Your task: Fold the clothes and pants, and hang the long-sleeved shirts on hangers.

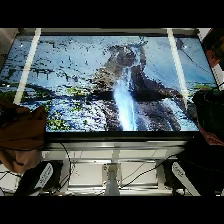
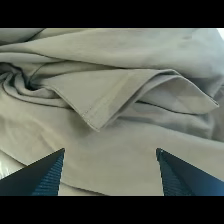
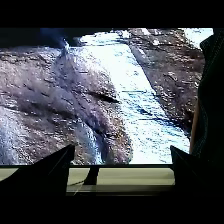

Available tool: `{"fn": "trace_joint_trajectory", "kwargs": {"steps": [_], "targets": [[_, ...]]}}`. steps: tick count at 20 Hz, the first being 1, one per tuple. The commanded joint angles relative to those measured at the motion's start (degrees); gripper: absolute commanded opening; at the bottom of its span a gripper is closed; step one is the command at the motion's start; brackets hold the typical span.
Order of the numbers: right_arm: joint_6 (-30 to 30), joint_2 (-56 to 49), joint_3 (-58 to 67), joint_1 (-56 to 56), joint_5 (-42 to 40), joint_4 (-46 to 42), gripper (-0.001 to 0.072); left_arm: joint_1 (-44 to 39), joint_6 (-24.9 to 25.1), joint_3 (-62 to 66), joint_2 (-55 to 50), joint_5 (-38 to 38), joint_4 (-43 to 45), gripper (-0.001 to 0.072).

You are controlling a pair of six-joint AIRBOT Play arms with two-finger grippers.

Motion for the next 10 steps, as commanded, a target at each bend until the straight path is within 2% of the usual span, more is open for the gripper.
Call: {"fn": "trace_joint_trajectory", "kwargs": {"steps": [1, 6, 10], "targets": [[0.0, 0.0, 0.0, 0.0, 0.0, 0.0, 0.0661, 0.1, -2.3, -0.4, 0.0, -1.8, 1.0, 0.0630], [0.0, 0.0, 0.0, 0.0, 0.0, 0.0, 0.0661, 0.1, -2.3, -0.4, -1.0, -1.4, 2.6, 0.0630], [0.0, 0.0, 0.0, 0.0, 0.0, 0.0, 0.0661, 0.1, -2.1, -0.4, -7.3, -0.3, 3.6, 0.0632]]}}
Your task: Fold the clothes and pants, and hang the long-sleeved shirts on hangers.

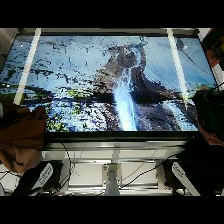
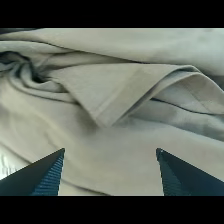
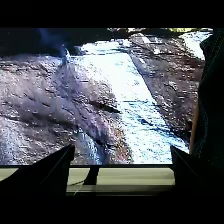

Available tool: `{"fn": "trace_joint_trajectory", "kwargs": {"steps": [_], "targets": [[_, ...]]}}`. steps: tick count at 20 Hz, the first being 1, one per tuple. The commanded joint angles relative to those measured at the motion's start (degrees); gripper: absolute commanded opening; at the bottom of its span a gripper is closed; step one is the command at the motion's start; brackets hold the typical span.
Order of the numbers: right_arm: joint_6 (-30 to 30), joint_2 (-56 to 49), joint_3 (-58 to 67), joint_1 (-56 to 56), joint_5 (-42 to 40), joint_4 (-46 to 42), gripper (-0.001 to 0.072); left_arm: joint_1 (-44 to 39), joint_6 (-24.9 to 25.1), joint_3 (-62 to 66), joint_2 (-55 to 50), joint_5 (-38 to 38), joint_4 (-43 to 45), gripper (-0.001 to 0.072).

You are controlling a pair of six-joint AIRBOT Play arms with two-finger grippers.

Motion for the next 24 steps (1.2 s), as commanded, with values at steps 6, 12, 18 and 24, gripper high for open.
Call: {"fn": "trace_joint_trajectory", "kwargs": {"steps": [6, 12, 18, 24], "targets": [[0.0, 0.0, 0.0, 0.0, 0.0, 0.0, 0.0661, 0.1, -0.2, 0.0, -11.3, 6.1, 9.0, 0.0635], [0.0, 0.0, 0.0, 0.0, 0.0, 0.0, 0.0661, 0.1, -0.2, 0.0, -17.5, 11.2, 9.3, 0.0635], [0.0, 0.0, 0.0, 0.0, 0.0, 0.0, 0.0661, 0.1, -0.2, 0.4, -20.2, 11.0, 10.8, 0.0046], [0.0, 0.0, 0.0, 0.0, 0.0, 0.0, 0.0661, 0.0, -0.3, 6.8, -14.2, 11.3, 12.3, 0.0015]]}}
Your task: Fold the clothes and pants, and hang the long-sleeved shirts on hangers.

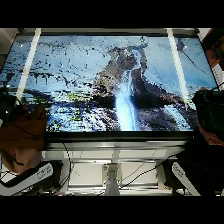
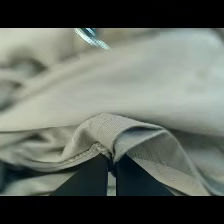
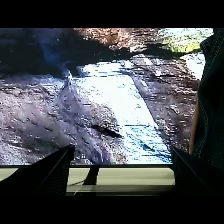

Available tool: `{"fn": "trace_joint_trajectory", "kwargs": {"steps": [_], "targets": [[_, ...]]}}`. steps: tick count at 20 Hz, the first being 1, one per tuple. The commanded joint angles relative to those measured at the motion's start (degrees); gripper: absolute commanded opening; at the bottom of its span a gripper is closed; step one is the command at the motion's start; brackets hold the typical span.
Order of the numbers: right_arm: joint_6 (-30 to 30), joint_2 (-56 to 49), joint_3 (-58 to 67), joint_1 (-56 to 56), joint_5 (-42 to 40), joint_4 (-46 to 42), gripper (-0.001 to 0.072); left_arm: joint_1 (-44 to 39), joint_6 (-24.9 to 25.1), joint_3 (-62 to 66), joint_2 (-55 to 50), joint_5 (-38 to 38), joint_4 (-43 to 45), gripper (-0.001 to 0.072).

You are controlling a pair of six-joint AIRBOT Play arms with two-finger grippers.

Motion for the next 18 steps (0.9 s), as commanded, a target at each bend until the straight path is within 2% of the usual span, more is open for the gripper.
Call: {"fn": "trace_joint_trajectory", "kwargs": {"steps": [1, 4, 11, 15, 18], "targets": [[0.0, 0.0, 0.0, 0.0, 0.0, 0.0, 0.0661, 0.0, -0.4, 4.4, 5.4, 4.0, 0.8, 0.0015], [0.0, 0.0, 0.0, 0.0, 0.0, 0.0, 0.0661, -0.2, -4.3, 9.2, 12.8, 12.8, 0.6, 0.0015], [0.0, 0.0, 0.0, 0.0, 0.0, 0.0, 0.0661, -4.8, -10.8, 14.4, 27.4, 39.5, -0.1, 0.0013], [0.0, 0.0, 0.0, 0.0, 0.0, 0.0, 0.0662, -13.8, -11.6, 14.4, 27.8, 51.1, -8.8, 0.0013], [0.0, 0.0, 0.0, 0.0, 0.0, 0.0, 0.0662, -24.2, -11.6, 14.4, 24.7, 56.1, -13.2, 0.0013]]}}
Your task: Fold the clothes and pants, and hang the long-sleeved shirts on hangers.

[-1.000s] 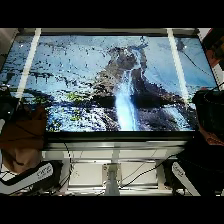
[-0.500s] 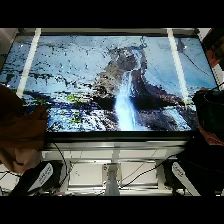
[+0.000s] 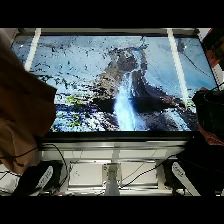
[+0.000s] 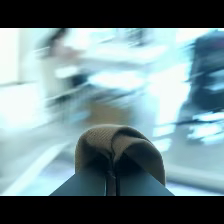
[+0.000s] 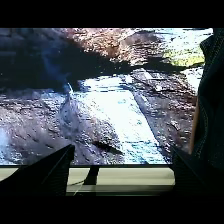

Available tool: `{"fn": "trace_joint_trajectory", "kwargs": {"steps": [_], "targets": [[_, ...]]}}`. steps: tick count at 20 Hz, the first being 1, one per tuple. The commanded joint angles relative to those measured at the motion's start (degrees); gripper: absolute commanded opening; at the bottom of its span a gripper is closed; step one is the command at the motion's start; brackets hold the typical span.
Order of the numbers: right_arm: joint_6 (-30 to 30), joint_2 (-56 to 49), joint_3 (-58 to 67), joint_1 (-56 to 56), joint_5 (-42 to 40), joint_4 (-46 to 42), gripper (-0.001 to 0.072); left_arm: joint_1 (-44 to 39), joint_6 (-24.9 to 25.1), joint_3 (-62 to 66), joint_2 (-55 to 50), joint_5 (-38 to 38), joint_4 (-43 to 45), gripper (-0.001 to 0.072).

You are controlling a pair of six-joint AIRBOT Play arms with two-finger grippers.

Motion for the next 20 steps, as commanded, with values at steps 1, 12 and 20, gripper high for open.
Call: {"fn": "trace_joint_trajectory", "kwargs": {"steps": [1, 12, 20], "targets": [[0.0, 0.0, 0.0, 0.0, 0.0, 0.0, 0.0662, -12.2, -0.6, 0.2, -3.1, 8.3, -5.9, 0.0013], [2.9, 0.0, 0.0, 0.0, 0.0, 4.5, 0.0661, -51.1, -0.6, 0.2, -33.1, 19.9, -5.9, 0.0013], [2.9, 0.0, 0.0, 0.0, -3.1, 7.8, 0.0662, -62.9, 0.4, 0.1, -41.2, 24.7, -5.8, 0.0036]]}}
